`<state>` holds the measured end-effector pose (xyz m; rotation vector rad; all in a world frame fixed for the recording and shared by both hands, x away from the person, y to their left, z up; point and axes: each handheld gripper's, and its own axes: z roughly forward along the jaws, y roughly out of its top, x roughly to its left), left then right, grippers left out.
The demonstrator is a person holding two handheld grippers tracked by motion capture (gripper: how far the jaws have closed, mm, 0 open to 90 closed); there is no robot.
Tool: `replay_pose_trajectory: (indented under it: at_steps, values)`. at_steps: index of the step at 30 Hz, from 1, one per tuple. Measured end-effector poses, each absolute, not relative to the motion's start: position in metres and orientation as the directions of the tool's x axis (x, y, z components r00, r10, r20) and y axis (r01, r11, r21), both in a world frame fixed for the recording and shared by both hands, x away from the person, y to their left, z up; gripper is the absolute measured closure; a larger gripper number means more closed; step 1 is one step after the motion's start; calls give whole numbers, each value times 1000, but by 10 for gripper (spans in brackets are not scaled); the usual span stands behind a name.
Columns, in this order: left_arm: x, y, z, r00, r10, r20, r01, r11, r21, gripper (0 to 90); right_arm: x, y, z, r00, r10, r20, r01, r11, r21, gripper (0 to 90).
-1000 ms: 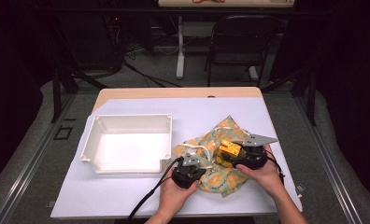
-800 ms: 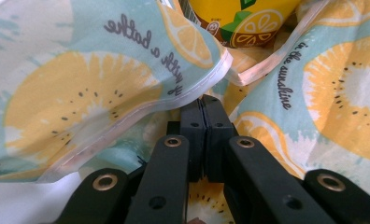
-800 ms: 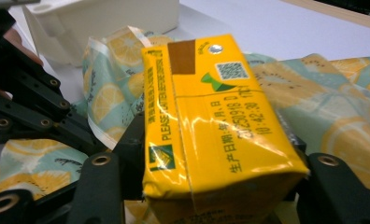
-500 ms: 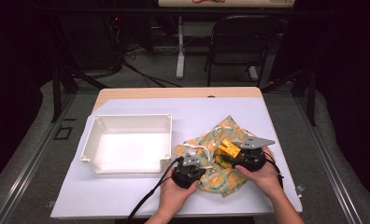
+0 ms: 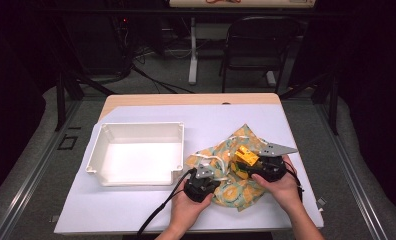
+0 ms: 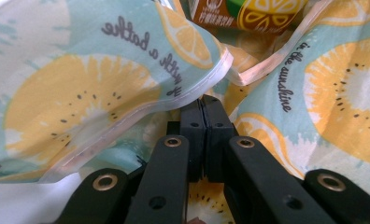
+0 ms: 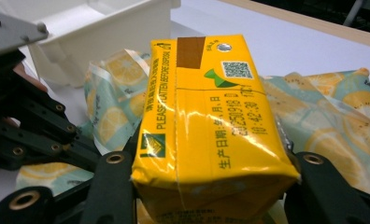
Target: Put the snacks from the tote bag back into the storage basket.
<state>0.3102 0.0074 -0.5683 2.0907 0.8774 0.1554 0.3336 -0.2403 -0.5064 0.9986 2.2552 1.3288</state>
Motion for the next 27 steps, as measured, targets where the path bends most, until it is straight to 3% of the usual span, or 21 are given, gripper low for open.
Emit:
replay_pose_trajectory:
  at_steps: [12, 22, 27]
  values:
    - [306, 30, -547, 759, 597, -258, 480, -246, 842, 601, 331, -237, -481, -674, 736, 64, 407, 298, 864, 515]
    - [296, 60, -511, 757, 629, -177, 391, -219, 894, 344, 328, -234, -464, -666, 742, 74, 401, 273, 874, 515]
    - [293, 70, -501, 749, 637, -182, 384, -194, 903, 236, 326, -231, -455, -671, 738, 72, 393, 271, 878, 516]
